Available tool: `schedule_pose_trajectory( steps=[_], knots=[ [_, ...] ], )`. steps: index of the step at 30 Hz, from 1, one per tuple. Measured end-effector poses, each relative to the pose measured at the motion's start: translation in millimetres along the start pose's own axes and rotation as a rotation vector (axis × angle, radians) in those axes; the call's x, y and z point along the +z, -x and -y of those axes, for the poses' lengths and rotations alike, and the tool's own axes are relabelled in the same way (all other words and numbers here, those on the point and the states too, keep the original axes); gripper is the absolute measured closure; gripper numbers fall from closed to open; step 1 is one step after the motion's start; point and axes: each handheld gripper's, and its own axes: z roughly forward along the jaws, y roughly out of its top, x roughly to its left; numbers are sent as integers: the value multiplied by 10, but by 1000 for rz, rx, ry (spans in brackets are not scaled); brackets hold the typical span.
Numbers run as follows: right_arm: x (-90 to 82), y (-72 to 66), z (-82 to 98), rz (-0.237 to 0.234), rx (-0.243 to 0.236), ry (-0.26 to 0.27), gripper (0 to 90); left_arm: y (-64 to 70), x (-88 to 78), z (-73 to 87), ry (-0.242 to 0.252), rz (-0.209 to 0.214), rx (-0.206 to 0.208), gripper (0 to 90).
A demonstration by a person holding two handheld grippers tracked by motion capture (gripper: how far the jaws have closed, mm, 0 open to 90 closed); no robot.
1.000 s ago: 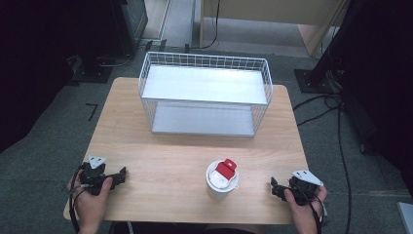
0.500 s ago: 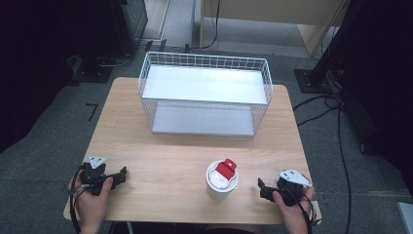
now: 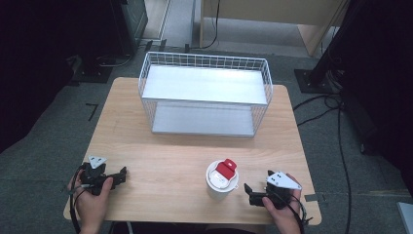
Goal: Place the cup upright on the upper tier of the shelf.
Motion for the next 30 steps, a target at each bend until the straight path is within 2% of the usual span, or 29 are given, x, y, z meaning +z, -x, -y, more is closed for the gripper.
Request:
schedule_pose_trajectory(
  steps=[3, 4, 5, 6, 10, 17, 22, 30],
  knots=[
    [13, -36, -6, -28, -8, 6, 0, 0, 0, 0, 0, 0, 0, 0],
    [26, -70, -9, -68, -17, 9, 0, 0, 0, 0, 0, 0, 0, 0],
    [26, -70, -9, -68, -17, 9, 0, 0, 0, 0, 0, 0, 0, 0],
    [39, -108, -8, -98, -26, 9, 0, -1, 0, 0, 0, 0, 1, 0],
    [53, -143, -11, -125, -45, 16, 0, 0, 0, 0, 0, 0, 0, 0],
    [54, -232, -30, -173, -47, 30, 0, 0, 0, 0, 0, 0, 0, 0],
    [56, -283, -38, -203, -77, 38, 0, 0, 0, 0, 0, 0, 0, 0],
    [37, -311, -54, -285, -81, 56, 0, 0, 0, 0, 0, 0, 0, 0]
  ],
)
